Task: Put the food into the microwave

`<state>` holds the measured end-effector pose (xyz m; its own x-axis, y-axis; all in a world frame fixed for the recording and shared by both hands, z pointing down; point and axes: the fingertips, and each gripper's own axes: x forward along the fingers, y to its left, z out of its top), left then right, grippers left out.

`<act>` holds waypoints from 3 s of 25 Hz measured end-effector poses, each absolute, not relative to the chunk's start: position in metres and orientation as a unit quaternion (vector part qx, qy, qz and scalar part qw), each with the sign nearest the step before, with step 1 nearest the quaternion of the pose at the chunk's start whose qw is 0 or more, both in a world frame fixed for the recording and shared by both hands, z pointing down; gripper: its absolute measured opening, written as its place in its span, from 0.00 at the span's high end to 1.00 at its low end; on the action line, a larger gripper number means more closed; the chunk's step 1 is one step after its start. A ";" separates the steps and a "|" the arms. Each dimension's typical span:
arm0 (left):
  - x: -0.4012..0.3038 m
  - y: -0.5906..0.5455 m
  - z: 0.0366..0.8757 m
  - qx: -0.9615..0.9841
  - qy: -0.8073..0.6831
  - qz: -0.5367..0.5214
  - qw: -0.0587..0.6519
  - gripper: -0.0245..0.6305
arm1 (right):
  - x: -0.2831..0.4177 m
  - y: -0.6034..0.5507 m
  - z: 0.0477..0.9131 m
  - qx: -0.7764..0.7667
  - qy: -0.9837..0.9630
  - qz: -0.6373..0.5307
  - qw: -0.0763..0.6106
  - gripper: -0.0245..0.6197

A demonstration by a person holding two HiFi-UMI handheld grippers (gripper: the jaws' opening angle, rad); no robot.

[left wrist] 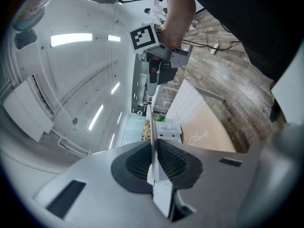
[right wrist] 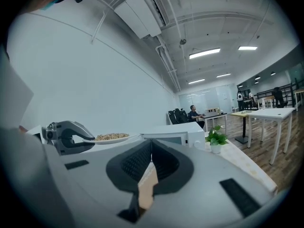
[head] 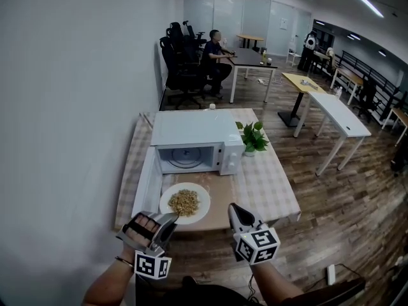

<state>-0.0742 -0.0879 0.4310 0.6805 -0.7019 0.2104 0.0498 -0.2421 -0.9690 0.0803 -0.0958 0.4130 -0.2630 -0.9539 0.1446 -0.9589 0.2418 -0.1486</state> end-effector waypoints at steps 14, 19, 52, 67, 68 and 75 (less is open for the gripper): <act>-0.070 -0.149 0.442 -0.716 0.223 -0.342 0.567 0.90 | 0.083 -0.172 0.421 0.605 -0.791 0.096 0.013 0.95; -0.056 -0.168 0.446 -0.715 0.236 -0.363 0.549 0.90 | 0.092 -0.203 0.429 0.582 -0.806 0.106 0.017 0.95; 0.014 -0.335 0.580 -0.697 0.316 -0.462 0.449 0.90 | 0.146 -0.334 0.505 0.468 -0.868 0.138 0.092 0.95; 0.022 -0.399 0.663 -0.678 0.300 -0.509 0.437 0.90 | 0.165 -0.360 0.563 0.441 -0.875 0.154 0.124 0.95; 0.023 -0.403 0.666 -0.677 0.298 -0.512 0.437 0.90 | 0.166 -0.362 0.566 0.440 -0.876 0.155 0.124 0.95; 0.032 -0.420 0.680 -0.674 0.279 -0.521 0.443 0.90 | 0.166 -0.366 0.580 0.431 -0.877 0.167 0.131 0.95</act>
<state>0.0319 -0.4196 0.6802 0.3005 -0.8378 0.4558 0.0854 -0.4524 -0.8877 0.1656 -0.3663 0.5797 -0.5944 -0.7126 0.3728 -0.7997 0.5728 -0.1801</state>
